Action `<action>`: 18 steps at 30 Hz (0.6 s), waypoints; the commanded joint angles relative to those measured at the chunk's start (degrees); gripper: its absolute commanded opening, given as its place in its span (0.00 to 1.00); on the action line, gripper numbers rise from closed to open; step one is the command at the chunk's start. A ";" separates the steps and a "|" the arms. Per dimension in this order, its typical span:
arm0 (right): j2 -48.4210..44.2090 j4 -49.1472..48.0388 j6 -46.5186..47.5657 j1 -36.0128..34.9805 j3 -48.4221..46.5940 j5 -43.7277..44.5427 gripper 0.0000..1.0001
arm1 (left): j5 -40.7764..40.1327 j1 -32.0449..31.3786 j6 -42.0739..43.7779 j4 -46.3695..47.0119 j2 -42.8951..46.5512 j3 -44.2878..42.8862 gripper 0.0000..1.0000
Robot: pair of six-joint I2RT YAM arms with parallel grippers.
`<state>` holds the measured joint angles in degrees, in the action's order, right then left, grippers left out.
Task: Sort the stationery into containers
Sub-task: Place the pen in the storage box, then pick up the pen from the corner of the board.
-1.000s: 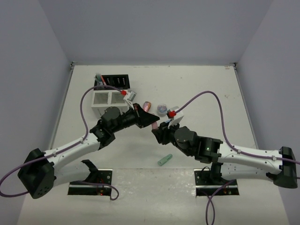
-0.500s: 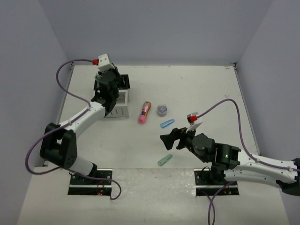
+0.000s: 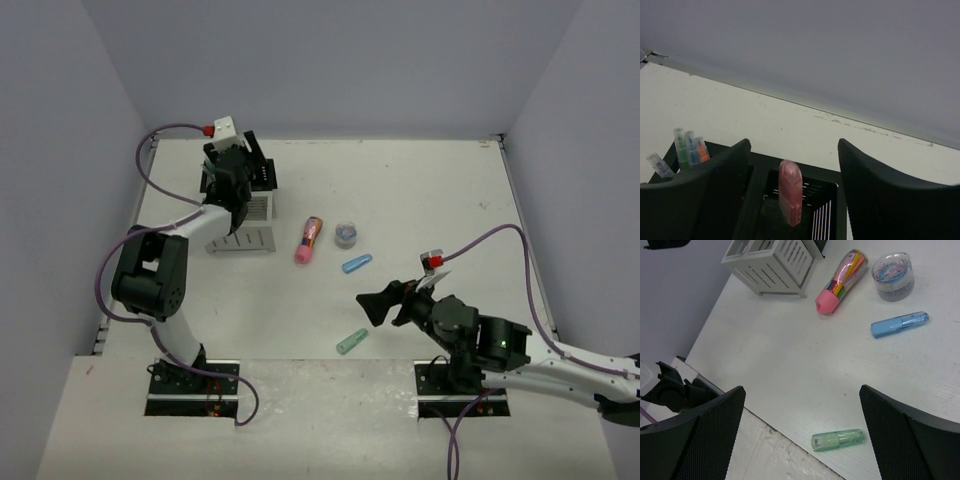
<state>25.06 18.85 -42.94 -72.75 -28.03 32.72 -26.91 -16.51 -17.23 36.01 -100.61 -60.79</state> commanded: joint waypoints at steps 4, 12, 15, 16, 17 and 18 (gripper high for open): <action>5.43 -2.51 -0.59 -0.20 -1.12 -0.33 0.99 | 0.07 0.40 -3.32 -2.39 2.34 -1.87 0.98; 14.49 3.50 -7.53 0.45 -6.92 2.66 0.99 | 5.02 0.13 -11.81 -27.02 14.41 -6.83 1.00; 23.03 24.55 -30.51 0.59 -16.93 6.21 0.99 | 7.97 -2.63 -10.90 -33.25 24.81 -3.39 1.00; 25.45 25.19 -31.27 0.59 -17.21 6.22 0.99 | 7.30 -2.78 -10.80 -33.42 27.83 -3.18 1.00; 29.37 33.33 -41.16 0.59 -20.85 4.81 0.97 | 5.60 -4.71 -9.34 -35.44 33.40 -0.35 1.00; 31.65 39.58 -49.28 0.53 -22.96 3.17 0.84 | 4.69 -5.68 -8.20 -36.59 37.32 1.92 1.00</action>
<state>49.01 34.74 -62.01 -72.26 -42.89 34.58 -21.97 -18.44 -26.42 6.96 -77.83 -62.67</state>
